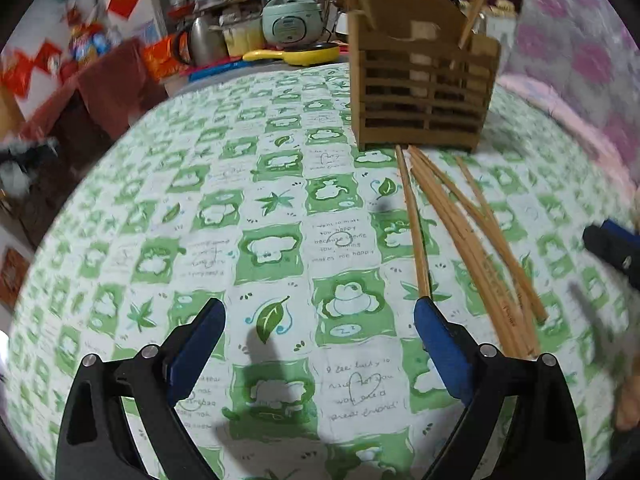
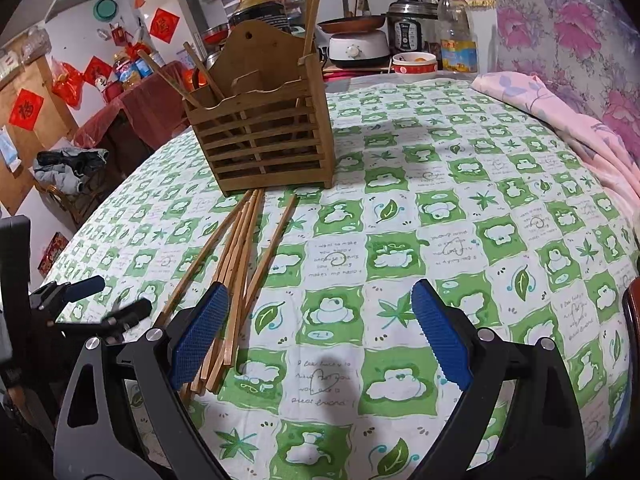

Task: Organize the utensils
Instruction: 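Move the left tool back toward the chopstick pile, then close the left gripper on one wooden chopstick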

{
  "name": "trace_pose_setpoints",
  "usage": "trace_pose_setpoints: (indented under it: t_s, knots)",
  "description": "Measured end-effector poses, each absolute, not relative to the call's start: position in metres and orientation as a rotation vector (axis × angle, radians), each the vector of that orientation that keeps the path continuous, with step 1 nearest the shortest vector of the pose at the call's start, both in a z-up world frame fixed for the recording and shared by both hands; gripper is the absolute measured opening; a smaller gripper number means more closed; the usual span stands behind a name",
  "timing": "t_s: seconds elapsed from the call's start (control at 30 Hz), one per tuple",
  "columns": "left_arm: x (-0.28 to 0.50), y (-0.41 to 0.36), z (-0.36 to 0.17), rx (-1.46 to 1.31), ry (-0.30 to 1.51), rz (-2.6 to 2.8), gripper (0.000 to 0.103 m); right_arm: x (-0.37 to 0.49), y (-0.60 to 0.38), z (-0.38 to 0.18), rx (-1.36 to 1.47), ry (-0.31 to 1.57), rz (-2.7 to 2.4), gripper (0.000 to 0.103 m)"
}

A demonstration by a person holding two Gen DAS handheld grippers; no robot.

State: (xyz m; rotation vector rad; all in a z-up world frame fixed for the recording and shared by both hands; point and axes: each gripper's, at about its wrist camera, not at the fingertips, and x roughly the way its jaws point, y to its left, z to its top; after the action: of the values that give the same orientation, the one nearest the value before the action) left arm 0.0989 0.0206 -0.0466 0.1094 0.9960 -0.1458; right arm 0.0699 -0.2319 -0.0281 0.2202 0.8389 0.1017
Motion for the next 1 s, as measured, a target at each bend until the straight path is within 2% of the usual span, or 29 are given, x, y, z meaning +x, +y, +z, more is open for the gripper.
trace_pose_setpoints:
  t_s: [0.13, 0.23, 0.27, 0.33, 0.37, 0.4, 0.43, 0.47, 0.53, 0.6, 0.73, 0.9, 1.0]
  knots:
    - [0.091, 0.009, -0.043, 0.151, 0.972, -0.209, 0.09, 0.07, -0.23, -0.028, 0.211, 0.843, 0.11, 0.089]
    - [0.081, -0.008, -0.044, 0.232, 0.95, -0.246, 0.079, 0.071, -0.23, -0.029, 0.214, 0.843, 0.108, 0.089]
    - [0.079, -0.012, -0.045, 0.257, 0.948, -0.253, 0.072, 0.071, -0.23, -0.029, 0.215, 0.843, 0.108, 0.089]
    - [0.079, -0.019, -0.052, 0.286, 0.969, -0.274, 0.048, 0.071, -0.23, -0.029, 0.217, 0.844, 0.109, 0.089]
    - [0.08, -0.019, -0.055, 0.285, 0.99, -0.289, 0.025, 0.071, -0.23, -0.029, 0.216, 0.844, 0.109, 0.089]
    - [0.079, -0.018, -0.055, 0.257, 1.002, -0.322, 0.008, 0.071, -0.23, -0.029, 0.216, 0.844, 0.112, 0.086]
    - [0.078, -0.018, -0.055, 0.246, 1.004, -0.329, 0.006, 0.071, -0.23, -0.03, 0.216, 0.847, 0.115, 0.081]
    - [0.077, -0.017, -0.055, 0.243, 1.004, -0.329, 0.006, 0.071, -0.229, -0.031, 0.218, 0.854, 0.124, 0.078]
    - [0.074, -0.014, -0.054, 0.234, 0.994, -0.325, 0.006, 0.072, -0.226, -0.035, 0.22, 0.88, 0.154, 0.064]
    - [0.068, -0.009, -0.05, 0.215, 0.982, -0.324, 0.006, 0.071, -0.22, -0.039, 0.21, 0.904, 0.192, 0.057]
    - [0.059, 0.004, -0.047, 0.176, 0.959, -0.311, 0.006, 0.059, -0.198, -0.045, 0.145, 0.935, 0.264, 0.051]
    - [0.056, 0.023, -0.038, 0.067, 0.934, -0.328, 0.006, 0.051, -0.179, -0.047, 0.06, 0.958, 0.293, 0.049]
    - [0.058, 0.023, -0.039, 0.053, 0.947, -0.331, 0.006, 0.053, -0.178, -0.052, 0.062, 0.992, 0.295, 0.039]
